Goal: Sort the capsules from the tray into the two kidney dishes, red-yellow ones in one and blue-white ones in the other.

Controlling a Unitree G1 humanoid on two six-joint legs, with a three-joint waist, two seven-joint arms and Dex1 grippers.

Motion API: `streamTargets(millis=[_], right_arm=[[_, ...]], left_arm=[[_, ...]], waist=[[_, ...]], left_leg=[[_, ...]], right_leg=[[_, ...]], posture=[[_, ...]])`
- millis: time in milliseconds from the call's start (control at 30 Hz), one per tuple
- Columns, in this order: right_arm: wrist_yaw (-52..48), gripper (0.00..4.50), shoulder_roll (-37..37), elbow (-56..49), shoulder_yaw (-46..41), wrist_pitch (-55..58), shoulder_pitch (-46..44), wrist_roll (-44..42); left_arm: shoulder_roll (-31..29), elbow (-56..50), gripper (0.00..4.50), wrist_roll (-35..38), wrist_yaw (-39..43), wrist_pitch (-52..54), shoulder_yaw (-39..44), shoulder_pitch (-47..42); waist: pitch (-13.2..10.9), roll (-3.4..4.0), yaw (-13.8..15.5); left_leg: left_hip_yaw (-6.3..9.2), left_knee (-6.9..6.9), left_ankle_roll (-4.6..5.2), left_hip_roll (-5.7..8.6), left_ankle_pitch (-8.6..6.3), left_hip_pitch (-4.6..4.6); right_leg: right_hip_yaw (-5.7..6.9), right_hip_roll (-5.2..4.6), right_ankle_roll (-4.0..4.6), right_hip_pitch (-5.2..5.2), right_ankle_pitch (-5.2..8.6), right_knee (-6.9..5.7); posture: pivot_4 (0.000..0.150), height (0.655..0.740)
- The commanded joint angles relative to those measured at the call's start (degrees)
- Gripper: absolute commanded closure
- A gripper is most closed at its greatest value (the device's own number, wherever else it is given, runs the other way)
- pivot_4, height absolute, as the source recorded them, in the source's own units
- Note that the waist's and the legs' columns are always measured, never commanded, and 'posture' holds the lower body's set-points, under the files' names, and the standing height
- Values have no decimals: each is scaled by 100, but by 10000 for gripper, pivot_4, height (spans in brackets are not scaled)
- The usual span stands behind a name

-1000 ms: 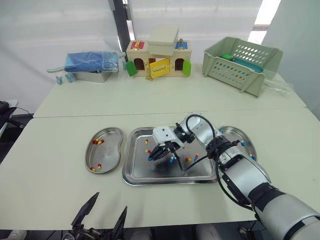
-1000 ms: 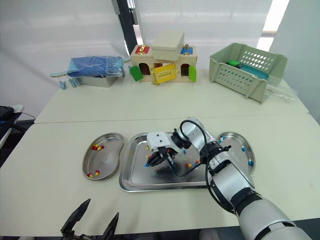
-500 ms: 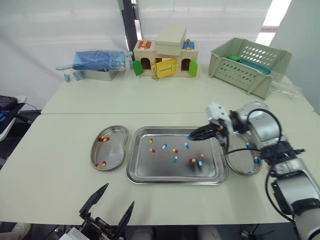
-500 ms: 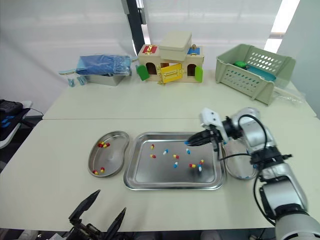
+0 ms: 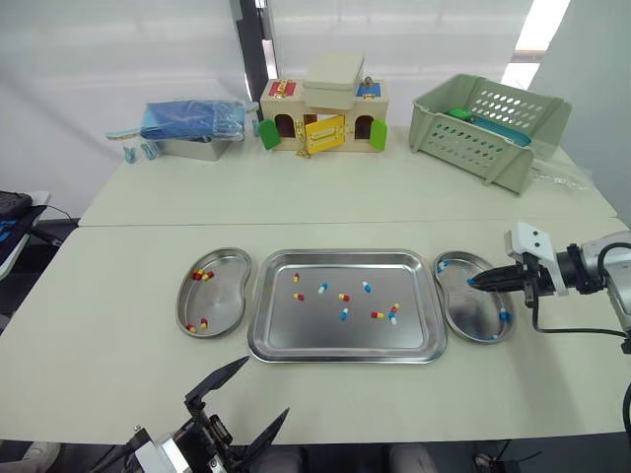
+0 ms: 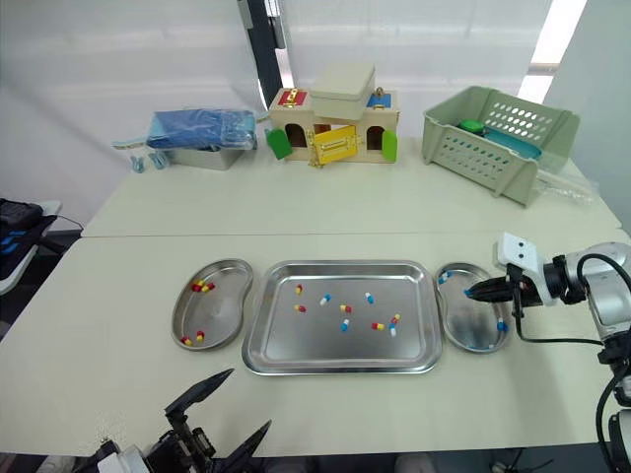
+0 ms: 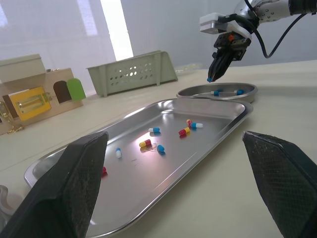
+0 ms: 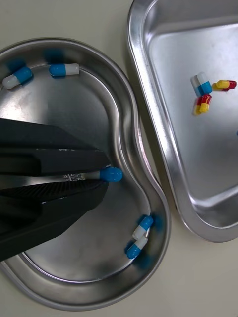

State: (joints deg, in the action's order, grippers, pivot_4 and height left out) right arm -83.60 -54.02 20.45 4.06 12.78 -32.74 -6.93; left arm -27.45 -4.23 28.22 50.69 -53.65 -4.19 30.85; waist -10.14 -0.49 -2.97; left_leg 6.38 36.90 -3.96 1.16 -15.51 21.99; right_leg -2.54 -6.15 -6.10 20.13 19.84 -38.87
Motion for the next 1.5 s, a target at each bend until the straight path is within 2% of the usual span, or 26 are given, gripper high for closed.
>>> streamTargets(millis=[33, 233, 333, 400, 433, 500, 600, 767, 900, 1267, 1400, 1500], right_arm=[[32, 31221, -120, -66, -73, -25, -1, -26], [80, 15468, -131, -85, -272, 106, -54, -221], [141, 6418, -187, -84, -607, 205, 78, -490], [129, 643, -341, 78, -933, 152, 317, -649], [130, 643, -393, 159, -1062, 143, 399, -721], [77, 643, -526, 464, -1369, 126, 582, -905], [1, 643, -630, 793, -1542, 34, 731, -994], [13, 643, -638, 1424, -1676, -401, 1052, -924], [99, 643, -581, 1853, -1715, -728, 1089, -915], [247, 643, -416, 1728, -1644, -901, 1308, -900], [381, 643, -388, 1797, -1608, -920, 1045, -863], [385, 643, -447, 1616, -1670, -844, 1167, -923]], left_arm=[[-34, -165, 0, 93, -7, 77, 62, 47], [67, -555, 0, 90, -505, 587, 351, 111], [9, -995, 0, 133, -914, 1192, 651, 279], [-167, -1286, 0, 299, -1401, 1974, 1107, 401], [-226, -1412, 0, 385, -1627, 2314, 1322, 432], [-716, -1509, 0, 796, -1855, 3231, 2125, 632], [-1226, -1549, 0, 1122, -1895, 4136, 2934, 719], [-2392, -509, 0, 1223, -934, 5399, 4089, 599], [-2826, 377, 0, 958, -458, 5760, 4400, 105], [-2770, 850, 0, 382, 154, 6000, 4568, -442], [-2721, 1065, 0, 229, 272, 5883, 4467, -843], [-2733, 1179, 0, 103, 432, 5930, 4361, -945]], waist=[[0, 0, 2], [-2, -4, 12], [-5, -8, 17], [-6, -10, 29], [-12, -21, 52], [-18, -30, 79], [-25, -36, 90], [-26, -34, 59], [-35, -18, -16], [-37, -18, -50], [-37, -19, -38], [-37, -19, -38]], left_leg=[[0, 0, 0, 0, 0, 0], [2, 1, 0, 0, 0, 0], [2, 1, 0, 0, 0, 1], [2, 1, 0, 0, 0, 1], [3, 0, 0, -1, 0, 1], [5, 0, 0, -2, 0, 1], [4, 1, 0, -4, 0, -1], [-2, -2, 1, -6, 0, -6], [-7, -6, 1, -6, 0, -5], [-8, -8, 0, -12, 0, -5], [-7, -5, 0, -13, 0, -5], [-6, -5, -1, -13, 0, -5]], right_leg=[[0, 0, 0, -1, 0, 0], [2, 0, 0, -3, 0, 1], [3, -1, 0, -4, 0, 2], [3, -1, 0, -5, 0, 3], [5, -1, 0, -5, 0, 2], [9, 0, -1, -7, 0, 2], [8, 1, 0, -7, 1, -1], [6, 4, 1, -9, 1, -1], [3, 4, 2, -5, 2, -1], [3, 6, 4, -3, 3, -2], [5, 6, 4, -4, 3, -4], [6, 5, 4, -3, 3, -5]], posture=[[1500, 7400], [1500, 7400], [1500, 7400], [1500, 7400], [1500, 7400], [1500, 7400], [1500, 7400], [1500, 7400], [1500, 7400], [1500, 7400], [1500, 7400], [1500, 7400]])
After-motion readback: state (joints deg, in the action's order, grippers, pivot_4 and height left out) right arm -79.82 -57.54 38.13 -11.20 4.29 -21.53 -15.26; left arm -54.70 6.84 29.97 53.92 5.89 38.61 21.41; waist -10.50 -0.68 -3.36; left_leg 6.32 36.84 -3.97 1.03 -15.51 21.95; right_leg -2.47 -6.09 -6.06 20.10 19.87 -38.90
